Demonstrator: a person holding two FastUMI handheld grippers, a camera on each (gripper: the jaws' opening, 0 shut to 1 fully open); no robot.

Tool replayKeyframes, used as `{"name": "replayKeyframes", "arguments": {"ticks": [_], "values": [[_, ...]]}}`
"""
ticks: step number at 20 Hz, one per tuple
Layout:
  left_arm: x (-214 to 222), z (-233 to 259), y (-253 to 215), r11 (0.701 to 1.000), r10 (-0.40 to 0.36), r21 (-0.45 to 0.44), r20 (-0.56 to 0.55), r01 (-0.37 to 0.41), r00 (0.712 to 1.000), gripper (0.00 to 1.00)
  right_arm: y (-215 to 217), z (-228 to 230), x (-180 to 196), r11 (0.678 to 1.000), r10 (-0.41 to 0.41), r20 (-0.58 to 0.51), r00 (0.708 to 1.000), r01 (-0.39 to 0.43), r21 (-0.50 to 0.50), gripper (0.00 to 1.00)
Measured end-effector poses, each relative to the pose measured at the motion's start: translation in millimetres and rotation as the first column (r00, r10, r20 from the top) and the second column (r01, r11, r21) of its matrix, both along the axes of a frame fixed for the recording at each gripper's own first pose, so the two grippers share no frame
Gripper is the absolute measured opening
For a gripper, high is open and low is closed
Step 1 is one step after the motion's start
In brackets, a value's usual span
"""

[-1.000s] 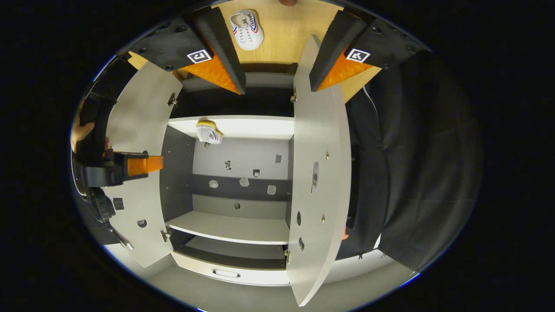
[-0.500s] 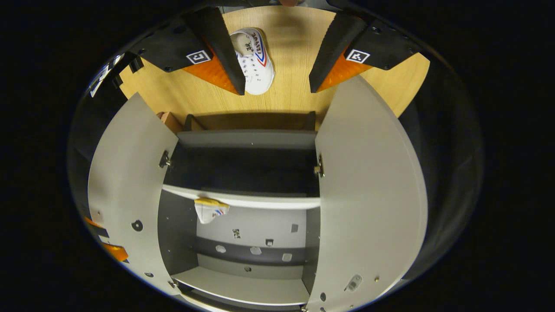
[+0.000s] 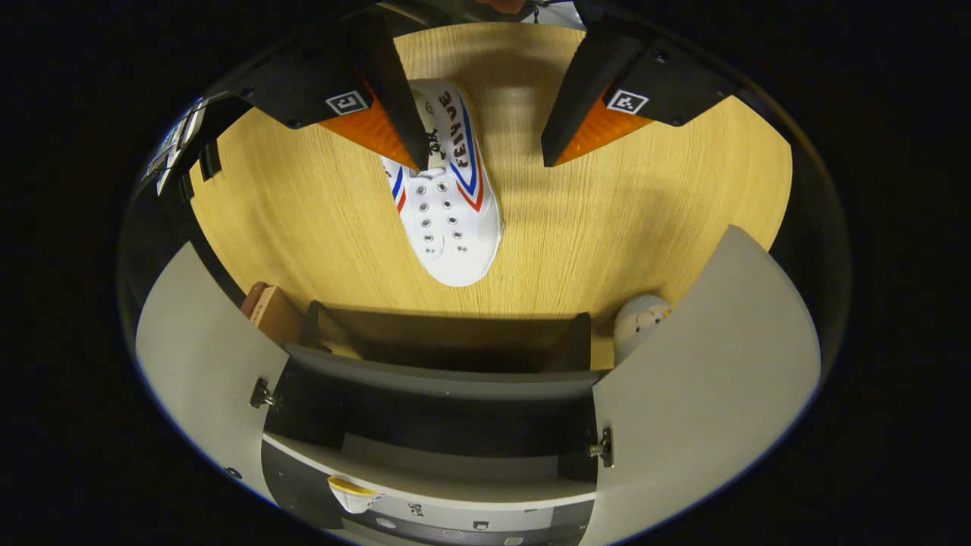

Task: Grab one shoe with the right hand and put it into the shoe cabinet, grab the other shoe with the left hand and put it into the shoe cabinet; then close the right door with the right hand and the left door with the left hand.

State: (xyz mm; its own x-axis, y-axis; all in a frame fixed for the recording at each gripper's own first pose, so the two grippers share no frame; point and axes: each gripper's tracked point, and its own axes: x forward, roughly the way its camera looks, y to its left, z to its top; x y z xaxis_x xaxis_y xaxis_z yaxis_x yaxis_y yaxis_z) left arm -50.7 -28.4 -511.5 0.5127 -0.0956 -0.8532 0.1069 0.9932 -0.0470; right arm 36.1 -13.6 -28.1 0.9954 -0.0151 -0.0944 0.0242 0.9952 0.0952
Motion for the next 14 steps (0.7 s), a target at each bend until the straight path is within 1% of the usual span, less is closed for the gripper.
{"name": "replayKeyframes", "arguments": {"ticks": [4,7,8,9,10,11,12,13,14], "values": [[4,-15,-2,1.0,0.005,-0.006,-0.045,-0.005,0.999,0.98,-5,-5,-4,1.0,0.004,-0.013,1.0,-0.004,0.007,0.93],[-2,-35,-3,1.0,0.006,-0.011,-0.113,-0.007,0.994,0.97,-6,-9,-6,1.0,0.011,-0.026,1.0,-0.01,0.015,0.92],[-7,-37,-9,0.999,0.002,-0.037,-0.138,-0.007,0.99,0.96,-7,-11,-8,1.0,0.012,-0.03,0.999,-0.012,0.013,0.92],[0,-36,-14,0.998,0.001,-0.07,-0.113,-0.009,0.994,0.83,-8,-12,-8,1.0,0.011,-0.032,0.999,-0.011,0.01,0.92],[-5,-41,-19,0.996,-0.002,-0.089,-0.137,-0.01,0.991,0.72,-10,-12,-9,1.0,0.009,-0.032,0.999,-0.009,0.009,0.93],[-5,-39,-19,0.995,0.015,-0.091,-0.152,-0.029,0.988,0.52,-11,-13,-10,1.0,0.008,-0.034,0.999,-0.007,0.011,0.93],[-3,-41,-17,0.995,0.032,-0.085,-0.168,-0.047,0.985,0.47,-11,-13,-10,1.0,0.009,-0.036,0.999,-0.008,0.018,0.93],[-3,-40,-15,0.993,0.06,-0.089,-0.192,-0.079,0.979,0.4,-11,-14,-12,1.0,0.012,-0.04,0.999,-0.011,0.026,0.93],[-1,-44,-11,0.987,0.113,-0.087,-0.201,-0.132,0.973,0.34,-9,-15,-12,0.999,0.018,-0.043,0.999,-0.016,0.034,0.93]]}}
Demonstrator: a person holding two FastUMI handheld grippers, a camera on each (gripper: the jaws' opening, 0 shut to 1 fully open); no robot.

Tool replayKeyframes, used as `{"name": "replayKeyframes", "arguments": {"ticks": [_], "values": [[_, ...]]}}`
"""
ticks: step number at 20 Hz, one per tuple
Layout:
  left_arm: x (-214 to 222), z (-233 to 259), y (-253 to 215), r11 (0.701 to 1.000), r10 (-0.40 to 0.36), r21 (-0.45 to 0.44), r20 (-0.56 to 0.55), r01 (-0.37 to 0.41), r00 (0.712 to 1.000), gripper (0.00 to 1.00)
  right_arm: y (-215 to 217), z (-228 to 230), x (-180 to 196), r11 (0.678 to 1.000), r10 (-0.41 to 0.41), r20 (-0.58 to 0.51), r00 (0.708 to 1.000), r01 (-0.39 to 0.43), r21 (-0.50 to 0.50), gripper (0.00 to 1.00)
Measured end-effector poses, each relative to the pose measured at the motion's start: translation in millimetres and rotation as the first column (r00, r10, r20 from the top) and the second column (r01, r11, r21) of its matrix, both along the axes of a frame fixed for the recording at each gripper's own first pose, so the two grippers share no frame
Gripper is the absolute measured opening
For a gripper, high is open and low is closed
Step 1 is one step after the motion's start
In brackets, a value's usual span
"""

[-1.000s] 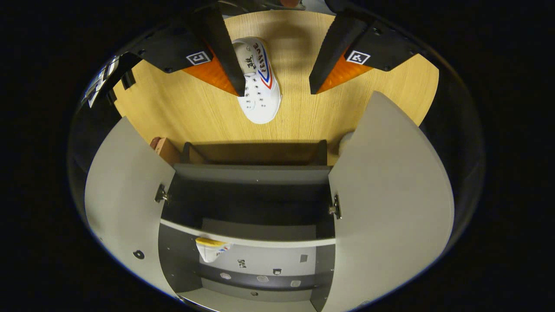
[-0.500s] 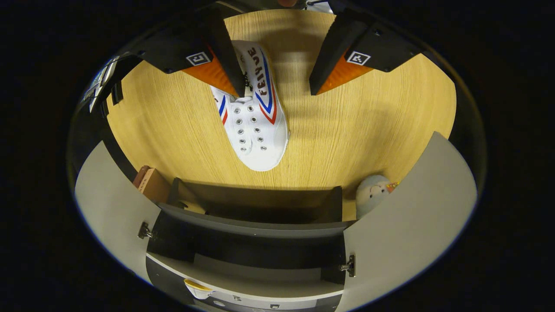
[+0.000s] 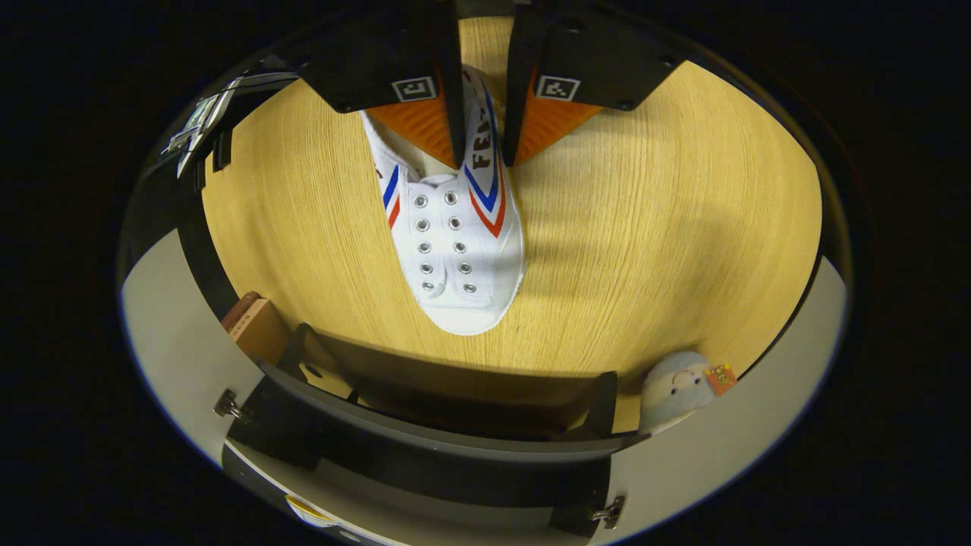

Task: Grab one shoe with the right hand and put it into the shoe cabinet, grab the other shoe with the left hand and put it into the shoe cabinet; then close the right door with the right hand and the left door with the left hand.

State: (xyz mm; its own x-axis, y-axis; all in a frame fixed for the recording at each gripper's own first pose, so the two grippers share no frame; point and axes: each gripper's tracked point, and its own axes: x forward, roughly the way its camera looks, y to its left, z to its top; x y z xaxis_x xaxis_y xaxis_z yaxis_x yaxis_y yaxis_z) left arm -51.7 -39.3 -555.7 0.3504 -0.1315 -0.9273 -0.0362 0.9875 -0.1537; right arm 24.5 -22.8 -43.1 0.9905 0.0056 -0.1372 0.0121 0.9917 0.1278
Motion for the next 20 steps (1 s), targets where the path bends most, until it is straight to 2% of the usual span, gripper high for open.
{"name": "replayKeyframes", "arguments": {"ticks": [1,2,5,9,12,17,20], "values": [[0,-3,1,0.997,0.066,-0.025,-0.01,-0.066,0.998,0.16,1,-1,-1,1.0,0.004,-0.003,1.0,-0.004,0.003,0.93],[3,1,2,0.995,0.084,-0.044,-0.002,-0.084,0.996,0.08,2,-2,-2,1.0,0.008,-0.004,1.0,-0.008,0.004,0.93],[5,10,2,0.997,0.068,-0.024,0.017,-0.068,0.998,0.07,5,-2,-4,1.0,0.019,-0.003,1.0,-0.019,0.001,0.93],[19,24,8,0.998,0.027,-0.067,0.074,-0.022,0.997,0.07,9,2,-6,0.999,0.032,0.007,0.999,-0.032,0.023,0.92],[37,51,22,0.995,0.017,-0.099,0.137,-0.003,0.99,0.06,14,9,-6,0.998,0.044,0.025,0.999,-0.045,0.042,0.92],[50,108,49,0.992,0.011,-0.127,0.246,0.021,0.969,0.06,20,15,-2,0.996,0.06,0.057,0.997,-0.063,0.057,0.92],[67,145,67,0.993,0.007,-0.115,0.335,0.034,0.942,0.06,27,15,1,0.994,0.079,0.061,0.995,-0.083,0.072,0.92]]}}
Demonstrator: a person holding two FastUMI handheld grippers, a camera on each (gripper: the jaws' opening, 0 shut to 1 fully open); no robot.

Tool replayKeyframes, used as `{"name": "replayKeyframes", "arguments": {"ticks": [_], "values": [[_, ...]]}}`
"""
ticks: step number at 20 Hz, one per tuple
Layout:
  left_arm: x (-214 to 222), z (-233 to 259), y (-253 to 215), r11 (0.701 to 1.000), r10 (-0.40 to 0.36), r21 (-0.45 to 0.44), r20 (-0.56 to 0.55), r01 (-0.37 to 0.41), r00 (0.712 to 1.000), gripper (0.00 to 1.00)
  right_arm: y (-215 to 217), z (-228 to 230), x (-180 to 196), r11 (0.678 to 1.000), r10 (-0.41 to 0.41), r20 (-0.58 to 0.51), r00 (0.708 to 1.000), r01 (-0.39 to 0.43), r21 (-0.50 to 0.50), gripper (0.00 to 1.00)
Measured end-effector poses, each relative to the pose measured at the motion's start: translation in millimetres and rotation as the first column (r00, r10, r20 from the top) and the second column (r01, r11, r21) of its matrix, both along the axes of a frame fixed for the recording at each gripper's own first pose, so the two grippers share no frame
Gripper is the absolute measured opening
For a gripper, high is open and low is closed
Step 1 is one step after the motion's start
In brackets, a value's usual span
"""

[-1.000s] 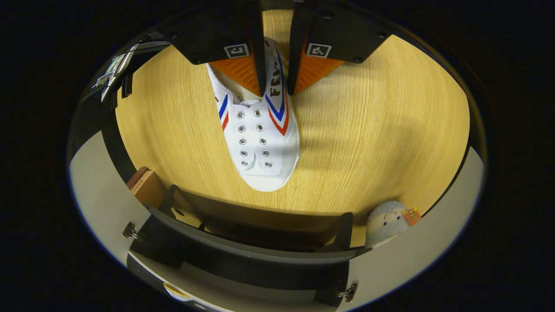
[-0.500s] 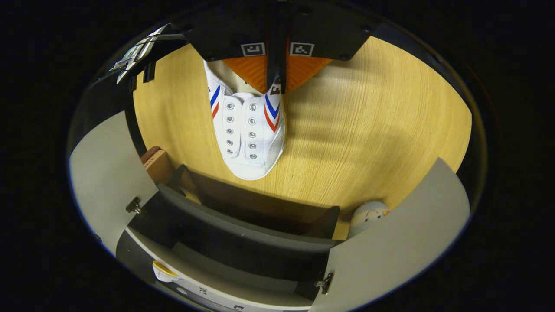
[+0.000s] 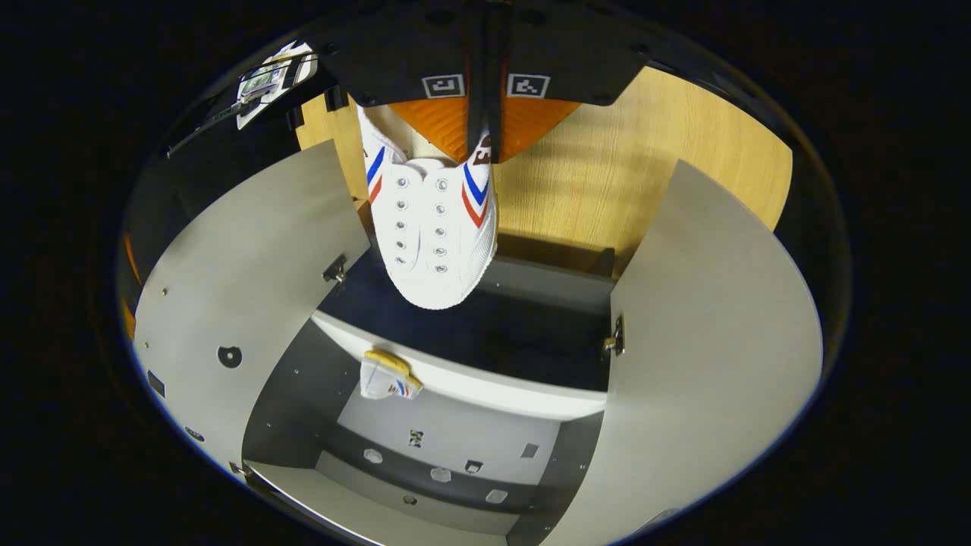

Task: Grab one shoe with the right hand and put it into the shoe cabinet, grab the other shoe with the left hand and put it into the shoe cabinet; then close the right door with the right hand and the left door with the left hand.

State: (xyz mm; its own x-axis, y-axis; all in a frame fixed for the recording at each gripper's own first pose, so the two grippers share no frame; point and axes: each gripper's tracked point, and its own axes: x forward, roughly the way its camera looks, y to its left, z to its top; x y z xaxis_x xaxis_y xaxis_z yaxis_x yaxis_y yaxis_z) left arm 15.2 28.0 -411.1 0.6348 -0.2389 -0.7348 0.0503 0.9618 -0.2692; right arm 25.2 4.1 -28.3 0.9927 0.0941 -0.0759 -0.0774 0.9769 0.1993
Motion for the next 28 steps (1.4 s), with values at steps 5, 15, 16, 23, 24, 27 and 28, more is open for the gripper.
{"name": "replayKeyframes", "arguments": {"ticks": [5,15,16,23,24,27,28], "values": [[7,34,12,0.999,0.016,0.032,0.114,-0.02,0.993,0.06,3,2,0,1.0,0.0,0.01,1.0,0.0,0.022,0.93],[10,45,16,0.999,0.018,0.044,0.155,-0.025,0.988,0.06,-15,10,10,0.998,-0.066,0.031,0.997,0.066,0.023,0.92],[9,42,17,0.999,0.024,0.034,0.141,-0.03,0.99,0.06,-17,10,10,0.997,-0.072,0.029,0.997,0.071,0.02,0.92],[1,51,19,0.993,0.066,0.096,0.032,-0.069,0.997,0.06,-26,23,8,0.993,-0.119,0.061,0.991,0.12,-0.014,0.92],[2,48,20,0.992,0.07,0.108,0.022,-0.072,0.997,0.06,-26,23,7,0.992,-0.121,0.065,0.991,0.122,-0.022,0.92],[13,43,19,0.99,0.088,0.104,0.032,-0.091,0.996,0.06,-23,23,7,0.992,-0.122,0.068,0.99,0.124,-0.032,0.92],[19,35,19,0.99,0.089,0.109,0.02,-0.091,0.996,0.05,-21,21,7,0.992,-0.119,0.062,0.991,0.121,-0.03,0.92]]}}
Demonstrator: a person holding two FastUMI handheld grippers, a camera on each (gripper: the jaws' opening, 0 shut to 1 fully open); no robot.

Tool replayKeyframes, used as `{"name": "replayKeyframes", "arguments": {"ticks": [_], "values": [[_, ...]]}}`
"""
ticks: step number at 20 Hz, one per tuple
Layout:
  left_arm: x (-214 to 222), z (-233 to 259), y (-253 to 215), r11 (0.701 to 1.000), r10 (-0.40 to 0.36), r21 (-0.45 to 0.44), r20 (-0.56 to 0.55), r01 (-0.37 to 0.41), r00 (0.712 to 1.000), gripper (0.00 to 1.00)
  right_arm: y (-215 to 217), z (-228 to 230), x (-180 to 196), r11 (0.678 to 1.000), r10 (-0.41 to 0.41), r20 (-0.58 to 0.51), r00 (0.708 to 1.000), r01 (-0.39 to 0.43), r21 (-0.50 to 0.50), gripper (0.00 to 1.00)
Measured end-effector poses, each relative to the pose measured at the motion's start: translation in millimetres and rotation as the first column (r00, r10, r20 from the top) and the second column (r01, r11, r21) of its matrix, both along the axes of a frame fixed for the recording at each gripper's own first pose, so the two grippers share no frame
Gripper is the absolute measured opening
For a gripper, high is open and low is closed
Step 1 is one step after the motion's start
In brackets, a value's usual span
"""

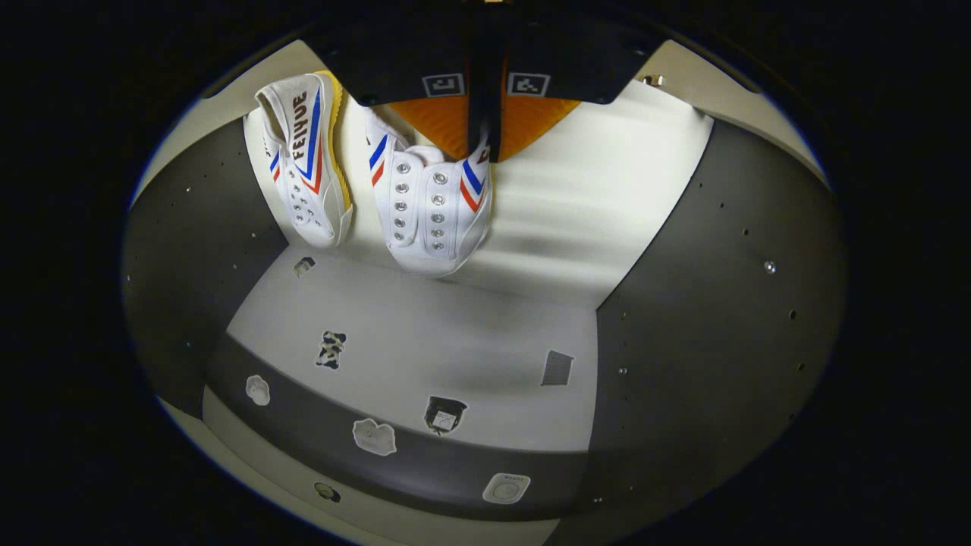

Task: Grab one shoe with the right hand and put it into the shoe cabinet, grab the other shoe with the left hand and put it into the shoe cabinet; then close the right door with the right hand and the left door with the left hand.

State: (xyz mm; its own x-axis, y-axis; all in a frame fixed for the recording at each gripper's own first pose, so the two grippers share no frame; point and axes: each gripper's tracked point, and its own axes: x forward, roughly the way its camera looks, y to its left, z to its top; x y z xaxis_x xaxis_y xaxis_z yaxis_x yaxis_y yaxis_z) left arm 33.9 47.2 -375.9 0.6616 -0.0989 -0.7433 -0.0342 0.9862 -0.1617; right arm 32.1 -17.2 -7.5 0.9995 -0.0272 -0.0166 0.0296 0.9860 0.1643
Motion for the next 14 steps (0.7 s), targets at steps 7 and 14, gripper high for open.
{"name": "replayKeyframes", "arguments": {"ticks": [7,14], "values": [[-12,11,28,0.983,-0.01,0.183,0.045,0.001,0.999,1.0,9,-6,-1,0.999,0.035,-0.015,0.999,-0.035,0.006,0.92],[-22,13,28,0.988,0.003,0.153,0.047,-0.01,0.999,1.0,7,-11,-3,0.999,0.04,-0.036,0.999,-0.04,0.003,0.92]]}}
